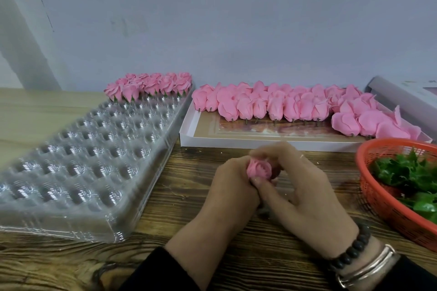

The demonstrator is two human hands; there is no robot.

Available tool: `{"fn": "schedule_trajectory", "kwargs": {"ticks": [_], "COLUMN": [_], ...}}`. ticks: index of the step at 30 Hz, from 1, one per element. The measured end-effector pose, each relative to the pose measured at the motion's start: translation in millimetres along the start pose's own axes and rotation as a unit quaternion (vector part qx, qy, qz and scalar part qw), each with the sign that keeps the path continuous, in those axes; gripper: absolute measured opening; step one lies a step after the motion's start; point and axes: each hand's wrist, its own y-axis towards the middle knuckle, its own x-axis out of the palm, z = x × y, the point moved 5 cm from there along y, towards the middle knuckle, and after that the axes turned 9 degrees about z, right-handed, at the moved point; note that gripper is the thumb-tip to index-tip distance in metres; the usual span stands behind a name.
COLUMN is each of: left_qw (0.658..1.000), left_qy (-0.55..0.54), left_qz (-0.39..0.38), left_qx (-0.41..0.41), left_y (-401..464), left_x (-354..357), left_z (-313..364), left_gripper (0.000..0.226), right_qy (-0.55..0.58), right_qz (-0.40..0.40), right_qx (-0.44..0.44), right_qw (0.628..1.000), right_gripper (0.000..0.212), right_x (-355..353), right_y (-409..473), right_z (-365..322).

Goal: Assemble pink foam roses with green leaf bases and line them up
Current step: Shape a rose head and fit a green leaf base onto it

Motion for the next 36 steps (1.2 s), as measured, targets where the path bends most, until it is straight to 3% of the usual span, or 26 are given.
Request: {"fn": "schedule_trajectory", "kwargs": {"ticks": [2, 4, 6, 12, 15, 19, 23, 26, 29, 33, 36], "left_qw": [0.99, 0.96, 0.926, 0.824, 0.826, 0.834, 0.842, 0.841, 0.832, 0.826, 0.834], "left_qy": [-0.132, -0.254, -0.338, -0.498, -0.495, -0.49, -0.478, -0.474, -0.49, -0.5, -0.491], "left_qz": [0.002, 0.032, 0.049, 0.079, 0.074, 0.022, -0.02, -0.002, 0.01, 0.008, -0.01], "left_qx": [-0.053, -0.118, -0.163, -0.258, -0.26, -0.253, -0.251, -0.261, -0.26, -0.26, -0.251], "left_y": [0.2, 0.9, 1.9, 2.1, 1.4, 2.0, 3.9, 4.6, 5.0, 3.4, 3.2], "left_x": [-0.6, -0.7, 1.5, 12.9, 16.8, 17.3, 14.1, 13.3, 13.2, 15.9, 14.8], "left_z": [-1.4, -9.9, -13.5, -16.0, -15.9, -15.2, -17.4, -20.2, -21.6, -25.0, -22.3], "left_gripper": [0.006, 0.028, 0.03, 0.008, 0.008, 0.025, 0.037, 0.061, 0.028, 0.022, 0.023], "right_qy": [0.066, 0.101, 0.079, 0.041, 0.02, 0.028, 0.212, 0.306, 0.241, 0.12, 0.21], "right_qz": [0.046, 0.091, 0.107, 0.019, 0.034, 0.042, 0.015, -0.009, 0.003, 0.014, 0.021], "right_qx": [0.046, 0.092, 0.11, 0.171, 0.166, 0.191, 0.279, 0.338, 0.325, 0.279, 0.304], "right_qw": [0.996, 0.986, 0.985, 0.984, 0.985, 0.98, 0.937, 0.89, 0.915, 0.953, 0.929], "right_gripper": [0.025, 0.024, 0.029, 0.046, 0.042, 0.038, 0.015, 0.016, 0.033, 0.036, 0.02], "right_x": [-4.0, -5.8, -1.4, 28.7, 25.8, 22.3, 22.6, 26.0, 26.9, 26.9, 25.8], "right_y": [-0.8, -3.1, -4.9, -8.4, -7.6, -7.4, -6.4, -10.0, -11.1, -10.4, -8.9], "right_z": [3.0, 9.4, 13.6, 22.9, 23.3, 21.4, 25.6, 29.3, 29.4, 27.8, 29.6]}}
